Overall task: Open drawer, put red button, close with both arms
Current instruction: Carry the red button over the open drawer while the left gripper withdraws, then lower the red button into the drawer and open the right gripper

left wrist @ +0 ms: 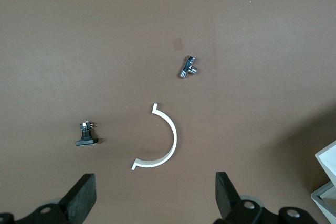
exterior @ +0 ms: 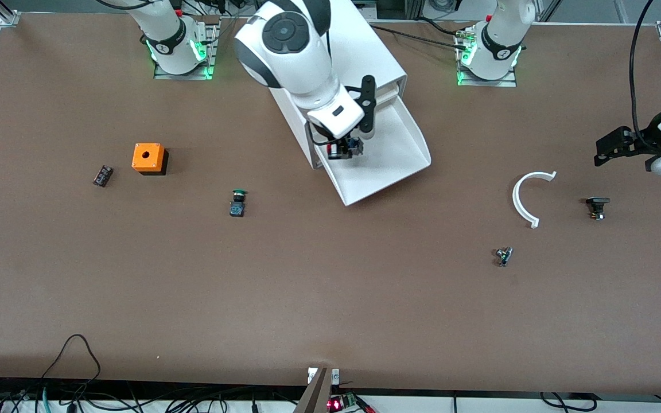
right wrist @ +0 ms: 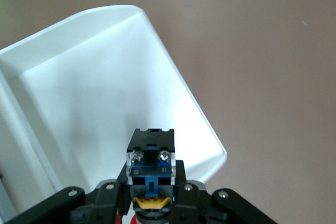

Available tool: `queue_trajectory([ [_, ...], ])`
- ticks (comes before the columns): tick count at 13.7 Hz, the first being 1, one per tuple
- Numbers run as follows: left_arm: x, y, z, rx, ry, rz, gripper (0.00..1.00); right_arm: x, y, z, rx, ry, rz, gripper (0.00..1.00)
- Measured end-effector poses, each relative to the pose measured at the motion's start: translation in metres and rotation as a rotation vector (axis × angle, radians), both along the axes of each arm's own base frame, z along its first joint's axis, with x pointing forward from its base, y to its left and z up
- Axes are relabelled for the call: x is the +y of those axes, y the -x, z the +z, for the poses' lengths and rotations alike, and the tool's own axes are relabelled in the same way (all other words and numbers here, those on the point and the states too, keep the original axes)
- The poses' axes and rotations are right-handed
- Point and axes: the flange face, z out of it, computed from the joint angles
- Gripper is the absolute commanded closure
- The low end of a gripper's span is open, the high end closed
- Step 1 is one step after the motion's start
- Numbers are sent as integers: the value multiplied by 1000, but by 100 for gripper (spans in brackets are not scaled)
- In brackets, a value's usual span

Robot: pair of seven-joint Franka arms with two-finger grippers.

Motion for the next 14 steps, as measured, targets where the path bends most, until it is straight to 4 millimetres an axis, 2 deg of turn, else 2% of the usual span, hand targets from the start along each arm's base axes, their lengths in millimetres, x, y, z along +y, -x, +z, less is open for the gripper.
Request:
queue_trajectory([
  [5,0,0,-3,5,0,0,0,37,35,-28,-34,57,165,84],
  [8,0,0,-3,4,-1,0,0,52,50,-60,-29,106,227,81],
  [10,0,-1,-2,3,-1,1,0,63,57,-75,-63,134,266,80],
  [11,0,-1,-2,2,-1,1,0,66,61,-85,-53,146,278,76],
  [12,0,-1,-2,2,-1,1,0,69,66,-95,-41,156,288,65],
  [13,0,-1,-3,3,-1,1,0,72,70,-102,-35,163,295,42],
  [14,0,-1,-3,3,-5,0,0,72,68,-104,-38,165,294,1],
])
